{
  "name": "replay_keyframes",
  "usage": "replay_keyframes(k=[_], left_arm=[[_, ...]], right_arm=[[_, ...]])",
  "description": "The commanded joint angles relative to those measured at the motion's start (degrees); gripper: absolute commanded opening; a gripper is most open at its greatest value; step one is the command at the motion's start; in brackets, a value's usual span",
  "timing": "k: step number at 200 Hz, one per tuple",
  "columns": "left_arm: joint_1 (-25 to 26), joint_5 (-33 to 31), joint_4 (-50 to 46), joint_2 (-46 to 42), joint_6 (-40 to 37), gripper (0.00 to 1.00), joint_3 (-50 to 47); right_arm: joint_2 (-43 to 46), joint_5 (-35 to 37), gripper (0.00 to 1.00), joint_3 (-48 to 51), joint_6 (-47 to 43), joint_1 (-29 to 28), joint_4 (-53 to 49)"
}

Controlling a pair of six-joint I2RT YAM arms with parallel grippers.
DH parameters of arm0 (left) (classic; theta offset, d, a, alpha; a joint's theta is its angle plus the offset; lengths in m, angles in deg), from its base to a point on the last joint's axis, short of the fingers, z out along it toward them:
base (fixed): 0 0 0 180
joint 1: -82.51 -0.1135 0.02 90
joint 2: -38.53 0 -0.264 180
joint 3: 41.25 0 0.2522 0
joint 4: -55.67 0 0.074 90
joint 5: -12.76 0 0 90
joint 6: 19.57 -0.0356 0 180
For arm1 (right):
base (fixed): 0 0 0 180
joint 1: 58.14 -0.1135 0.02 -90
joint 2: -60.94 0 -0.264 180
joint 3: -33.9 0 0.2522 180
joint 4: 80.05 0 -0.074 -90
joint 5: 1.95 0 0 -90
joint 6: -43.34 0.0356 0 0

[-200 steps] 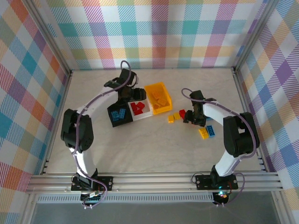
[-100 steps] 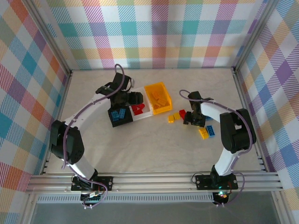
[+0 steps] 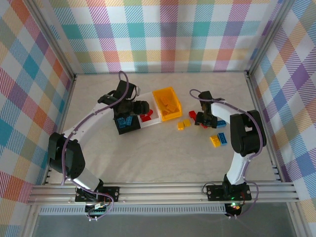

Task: Sort the legos into containers by color

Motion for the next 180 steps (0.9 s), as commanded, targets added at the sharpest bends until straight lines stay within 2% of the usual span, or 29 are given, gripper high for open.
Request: replay_keyframes(k=[1,70,92,126,180], left_arm=[[0.3,0.4,0.1,-2.3,0.0,0.63,-1.1],[0.4,0.0,-0.8,-3.3,-0.6,0.65,-2.8],[0.4,-0.2,-0.7,-4.0,-0.6,0.65,-3.7],[0.3,0.0,-0.6,-4.3,-0.6,0.65,-4.3],[0.4,0.5,-0.2,-4.4,-0.3,0.66,-4.8]], right_arm=[[-0.3,2.2,0.67,-1.7,0.7,0.3,1.1],[-4.4,-0.6,0.65,-4.3,0.4,0.8,1.3],[-4.8,-1.0,0.62,-4.1,1.1,0.8,1.2],[-3.1,-1.0,0.51,-2.6,1.5,0.9,1.4],[2.8,-3.2,0.49,0.4,2.5,0.4,1.2]])
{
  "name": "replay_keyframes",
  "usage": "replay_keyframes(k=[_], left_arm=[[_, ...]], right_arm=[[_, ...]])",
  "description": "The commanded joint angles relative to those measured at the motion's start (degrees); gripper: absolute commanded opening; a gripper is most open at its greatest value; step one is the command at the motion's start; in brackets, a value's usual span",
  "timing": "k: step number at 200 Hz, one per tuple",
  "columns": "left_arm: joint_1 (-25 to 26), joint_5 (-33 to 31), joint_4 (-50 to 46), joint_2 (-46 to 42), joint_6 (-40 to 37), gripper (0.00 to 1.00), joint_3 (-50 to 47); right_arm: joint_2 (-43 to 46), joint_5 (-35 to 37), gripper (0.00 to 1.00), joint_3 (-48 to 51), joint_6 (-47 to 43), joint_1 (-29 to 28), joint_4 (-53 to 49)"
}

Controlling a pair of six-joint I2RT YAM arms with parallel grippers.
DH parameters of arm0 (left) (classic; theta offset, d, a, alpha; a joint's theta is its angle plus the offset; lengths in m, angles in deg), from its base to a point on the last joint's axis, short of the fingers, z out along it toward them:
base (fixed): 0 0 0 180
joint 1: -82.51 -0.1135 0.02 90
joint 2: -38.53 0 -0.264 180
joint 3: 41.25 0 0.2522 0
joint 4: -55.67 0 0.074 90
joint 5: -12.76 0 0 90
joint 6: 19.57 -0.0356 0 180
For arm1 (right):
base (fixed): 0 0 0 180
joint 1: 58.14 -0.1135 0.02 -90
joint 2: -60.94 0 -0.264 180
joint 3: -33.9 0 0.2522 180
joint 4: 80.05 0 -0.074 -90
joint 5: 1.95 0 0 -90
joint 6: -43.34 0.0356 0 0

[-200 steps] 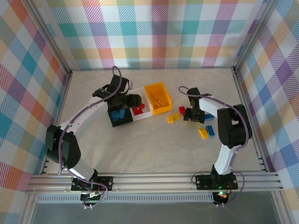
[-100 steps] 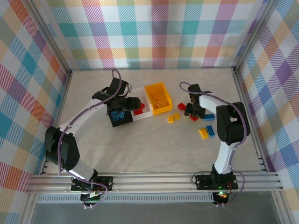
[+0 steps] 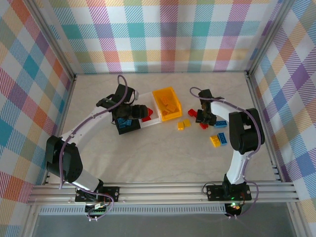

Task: Sort the legos into containers by color

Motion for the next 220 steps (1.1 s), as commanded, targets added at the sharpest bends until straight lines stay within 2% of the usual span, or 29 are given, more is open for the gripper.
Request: replay_keyframes(k=[1,30,48,62,77,95,119,148,157,220], left_arm=[[0.3,0.5,-0.2,-1.8,-0.3,0.65,-0.8],[0.4,0.4,0.0,-2.2,-0.1,0.66,-1.6],[0.3,0.3,0.4,-2.8,0.0,0.66,-2.2],[0.3,0.2,0.7,-3.3,0.3,0.66,-2.7],[0.4,0.5,0.3,-3.3,0.3,0.66,-2.8],[0.4,0.7,0.4,-4.3,0.4,0.67,-3.5],[0.3,0.8,0.4,-5.5,0.3,0.68,-5.0],[0.3,1.5,0.6,-6.0,0.4,0.68,-5.7],[0.3,1.7,0.7,-6.1,0.4,0.68,-5.8],[0.3,1.7,1.2,-6.3,0.7,0.69,-7.1]], right_arm=[[4.4,-1.9,0.49,1.4,1.6,0.0,-1.0],[8.9,-4.1,0.49,2.2,2.6,-1.8,-1.7],[11.6,-5.6,0.49,1.1,3.5,-5.3,-2.5],[12.2,-4.4,0.50,-1.5,3.4,-8.0,-4.3],[11.9,-3.1,0.51,-4.0,3.1,-8.6,-7.3],[11.1,0.2,0.55,-3.8,1.2,-7.7,-9.7],[10.1,-3.6,0.58,-1.1,-1.0,-3.6,-9.6],[8.7,-3.8,0.61,0.6,-5.0,-0.3,-7.3],[7.4,-4.0,0.63,0.0,-5.8,0.2,-7.7],[0.2,-5.5,0.65,-2.2,-7.7,1.2,-5.9]])
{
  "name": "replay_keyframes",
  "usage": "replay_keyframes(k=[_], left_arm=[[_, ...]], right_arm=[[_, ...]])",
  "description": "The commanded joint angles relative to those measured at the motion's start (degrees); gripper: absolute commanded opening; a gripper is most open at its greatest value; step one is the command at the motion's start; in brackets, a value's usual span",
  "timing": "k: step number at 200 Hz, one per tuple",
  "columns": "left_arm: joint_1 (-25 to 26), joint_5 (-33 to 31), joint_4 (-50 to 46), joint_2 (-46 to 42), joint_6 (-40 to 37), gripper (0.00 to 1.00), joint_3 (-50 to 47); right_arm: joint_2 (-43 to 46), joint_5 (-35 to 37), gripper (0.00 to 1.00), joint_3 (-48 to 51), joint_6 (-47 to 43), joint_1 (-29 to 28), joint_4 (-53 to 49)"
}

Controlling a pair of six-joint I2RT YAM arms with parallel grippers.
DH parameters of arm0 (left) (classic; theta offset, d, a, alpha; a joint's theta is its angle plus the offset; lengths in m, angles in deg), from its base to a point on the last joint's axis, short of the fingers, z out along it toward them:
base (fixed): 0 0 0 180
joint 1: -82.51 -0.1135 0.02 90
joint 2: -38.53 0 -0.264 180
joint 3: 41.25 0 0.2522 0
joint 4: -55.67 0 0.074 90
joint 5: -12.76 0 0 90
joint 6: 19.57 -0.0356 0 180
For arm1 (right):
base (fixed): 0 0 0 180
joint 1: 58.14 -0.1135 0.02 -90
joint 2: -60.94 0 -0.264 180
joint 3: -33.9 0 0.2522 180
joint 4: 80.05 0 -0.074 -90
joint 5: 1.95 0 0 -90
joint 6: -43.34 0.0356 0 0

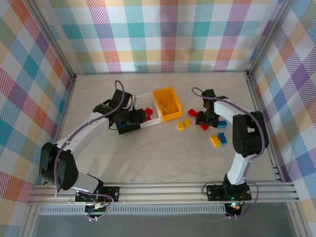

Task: Sort the legos into containers by color

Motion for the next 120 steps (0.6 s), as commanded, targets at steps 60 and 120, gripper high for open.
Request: replay_keyframes(k=[60,120], left_arm=[[0.3,1.7,1.5,0.1,0.7,0.70,-1.0],[0.2,1.9,1.7,0.9,0.7,0.70,-1.5]], right_arm=[[-5.1,-1.3,0.63,-3.3,-2.9,0.2,1.6],[-4.7,-1.4,0.46,-2.0,-2.4,0.2,2.2]])
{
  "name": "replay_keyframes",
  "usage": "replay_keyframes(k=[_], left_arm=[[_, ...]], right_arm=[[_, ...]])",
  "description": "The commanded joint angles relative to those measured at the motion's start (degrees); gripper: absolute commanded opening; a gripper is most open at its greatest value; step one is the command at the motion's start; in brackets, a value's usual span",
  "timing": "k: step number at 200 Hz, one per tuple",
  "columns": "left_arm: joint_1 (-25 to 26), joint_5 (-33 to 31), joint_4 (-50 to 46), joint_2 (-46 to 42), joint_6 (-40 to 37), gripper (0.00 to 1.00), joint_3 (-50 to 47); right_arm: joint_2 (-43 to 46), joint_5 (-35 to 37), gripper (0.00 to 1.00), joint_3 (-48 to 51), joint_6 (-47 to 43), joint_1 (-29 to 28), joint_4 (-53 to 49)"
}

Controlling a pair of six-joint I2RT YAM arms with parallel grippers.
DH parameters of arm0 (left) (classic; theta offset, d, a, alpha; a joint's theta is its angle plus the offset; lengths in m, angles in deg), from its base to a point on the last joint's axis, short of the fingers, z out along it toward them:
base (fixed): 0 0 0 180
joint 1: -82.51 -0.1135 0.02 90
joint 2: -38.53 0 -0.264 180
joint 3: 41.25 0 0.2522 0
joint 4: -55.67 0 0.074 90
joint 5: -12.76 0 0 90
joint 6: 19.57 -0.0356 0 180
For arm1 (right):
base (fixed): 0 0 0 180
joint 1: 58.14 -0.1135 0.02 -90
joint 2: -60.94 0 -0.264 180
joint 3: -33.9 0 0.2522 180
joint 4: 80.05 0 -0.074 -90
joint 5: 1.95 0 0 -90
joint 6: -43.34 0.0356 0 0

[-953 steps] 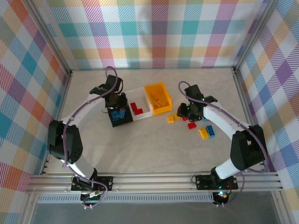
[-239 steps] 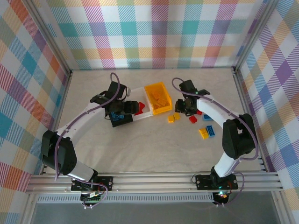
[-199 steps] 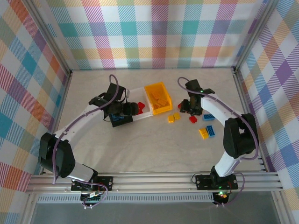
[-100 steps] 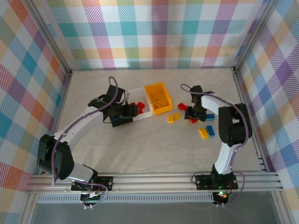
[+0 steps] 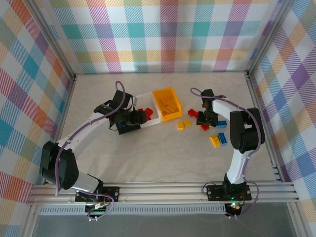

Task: Sort the legos into containers by color

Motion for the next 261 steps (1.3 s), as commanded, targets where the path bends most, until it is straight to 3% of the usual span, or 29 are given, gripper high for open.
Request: replay_keyframes(k=[1,76,143,199,261], left_arm=[[0.2,0.8,0.6,0.4,0.6,0.70,-0.7],[0.2,1.4,1.4,0.9,1.0,0.70,-1.1],[0.2,1.1,1.3,0.3,0.7,0.71,-1.7],[0.2,0.7,1.4,-1.2,1.1,0.71,-2.1],[-1.0,-0.4,0.0,-6.2,1.1,0.72,-4.3]], right_arm=[[-1.2,-2.0,0.46,0.3,-0.2,-0.1,1.8],[3.6,-3.6,0.33,3.8,1.9,-0.1,2.0],[8.5,-5.0,0.33,4.2,3.6,-2.6,0.3],[10.5,-8.7,0.34,-6.7,6.6,-11.1,-2.6],[-3.2,-13.8,0.34,-28.7,8.9,-19.9,-2.8]])
